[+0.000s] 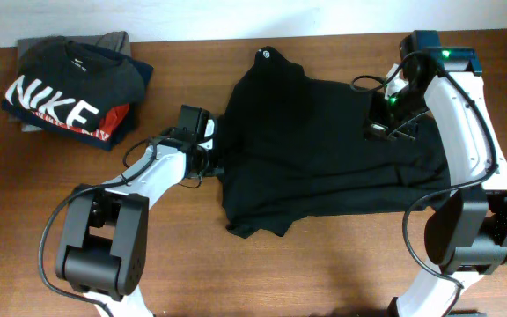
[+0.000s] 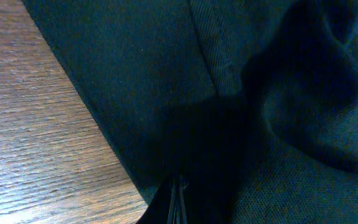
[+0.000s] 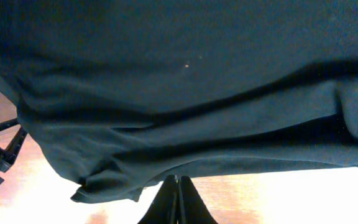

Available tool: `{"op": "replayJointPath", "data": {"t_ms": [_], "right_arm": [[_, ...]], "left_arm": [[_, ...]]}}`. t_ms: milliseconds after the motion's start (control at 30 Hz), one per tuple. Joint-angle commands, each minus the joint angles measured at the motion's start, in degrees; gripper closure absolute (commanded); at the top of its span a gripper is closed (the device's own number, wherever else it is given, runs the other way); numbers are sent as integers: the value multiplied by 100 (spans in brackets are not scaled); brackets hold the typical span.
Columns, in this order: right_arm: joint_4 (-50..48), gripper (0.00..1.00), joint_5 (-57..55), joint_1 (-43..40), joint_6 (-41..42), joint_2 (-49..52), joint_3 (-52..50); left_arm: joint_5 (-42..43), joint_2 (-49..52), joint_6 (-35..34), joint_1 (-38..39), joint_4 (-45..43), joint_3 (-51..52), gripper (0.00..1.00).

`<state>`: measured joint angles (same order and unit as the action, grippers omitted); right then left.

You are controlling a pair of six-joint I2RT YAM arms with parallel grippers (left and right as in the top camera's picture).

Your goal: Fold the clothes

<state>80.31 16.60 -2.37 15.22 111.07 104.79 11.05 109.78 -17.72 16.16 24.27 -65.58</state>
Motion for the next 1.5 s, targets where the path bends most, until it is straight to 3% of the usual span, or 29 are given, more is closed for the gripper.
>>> {"op": "replayJointPath", "data": {"t_ms": [0, 367, 600, 967, 1267, 1467], "right_arm": [[57, 96, -186, 48, 2, -155, 101], [227, 96, -227, 48, -2, -155, 101], [275, 96, -376, 48, 2, -155, 101], [354, 96, -378, 48, 0, -155, 98], [439, 96, -378, 50, 0, -155, 98], [686, 96, -833, 48, 136, -155, 98]], "left_arm": [[116, 103, 90, 7, 17, -42, 95], [-260, 476, 94, -37, 81, -42, 95], [-1204, 476, 66, -146, 745, -44, 95], [-1604, 474, 66, -1086, 1895, -225, 96], [-1888, 474, 74, -1458, 2885, -1268, 94], [-1989, 463, 68, -1434, 4015, -2492, 91]]}}
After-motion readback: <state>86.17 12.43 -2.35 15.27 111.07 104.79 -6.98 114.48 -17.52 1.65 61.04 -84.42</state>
